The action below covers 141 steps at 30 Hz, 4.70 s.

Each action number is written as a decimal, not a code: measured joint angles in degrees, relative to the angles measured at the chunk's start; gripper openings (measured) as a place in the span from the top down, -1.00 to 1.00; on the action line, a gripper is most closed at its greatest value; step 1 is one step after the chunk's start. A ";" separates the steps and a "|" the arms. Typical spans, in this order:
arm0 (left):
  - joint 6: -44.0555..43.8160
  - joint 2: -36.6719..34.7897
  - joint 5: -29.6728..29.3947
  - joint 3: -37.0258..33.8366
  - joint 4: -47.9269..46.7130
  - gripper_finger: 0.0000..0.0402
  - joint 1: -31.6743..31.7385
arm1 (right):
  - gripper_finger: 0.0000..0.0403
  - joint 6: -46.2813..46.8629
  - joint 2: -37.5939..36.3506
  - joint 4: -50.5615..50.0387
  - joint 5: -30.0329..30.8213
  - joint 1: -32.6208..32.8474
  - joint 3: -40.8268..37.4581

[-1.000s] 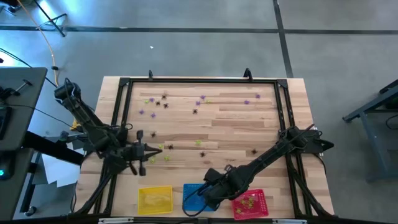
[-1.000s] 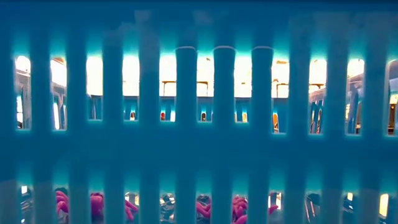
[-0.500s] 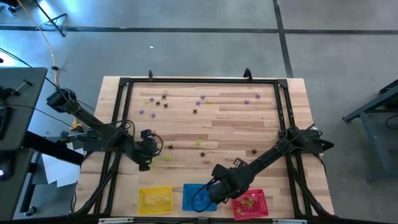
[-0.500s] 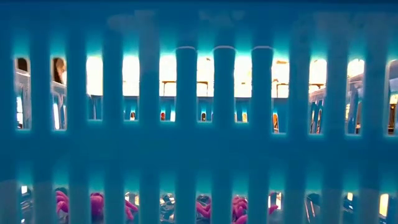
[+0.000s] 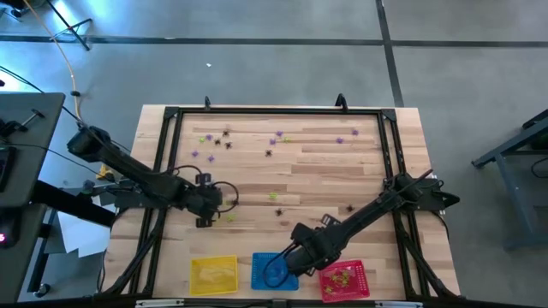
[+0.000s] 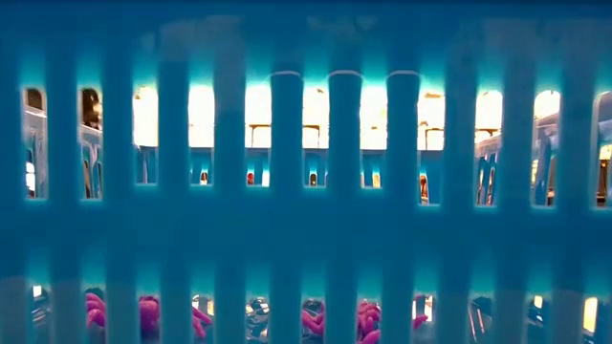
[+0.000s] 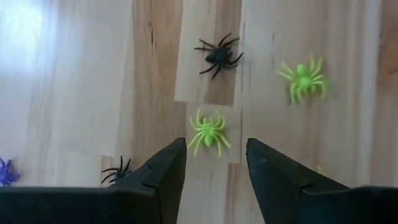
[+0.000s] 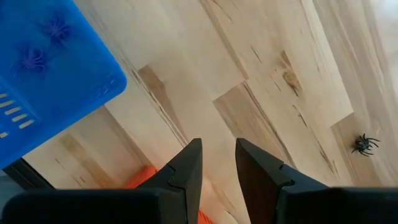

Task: Sort Halloween decoration
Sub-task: Put the green spider toy into the red bin

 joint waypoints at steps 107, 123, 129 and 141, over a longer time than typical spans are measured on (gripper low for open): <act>21.97 12.38 -5.76 21.44 48.65 1.00 -4.61 | 0.54 -17.29 -3.58 32.35 60.55 5.10 -0.04; 21.97 12.38 -5.21 21.38 47.90 1.00 -4.74 | 0.96 -22.92 -3.58 36.32 55.51 4.17 -0.04; 21.95 12.38 -4.98 21.38 47.76 1.00 -4.78 | 0.99 -23.74 -3.63 36.90 54.58 4.22 -0.04; 20.47 12.38 -5.88 21.38 47.96 0.65 -5.75 | 1.00 -23.66 -3.65 37.62 53.19 4.22 0.00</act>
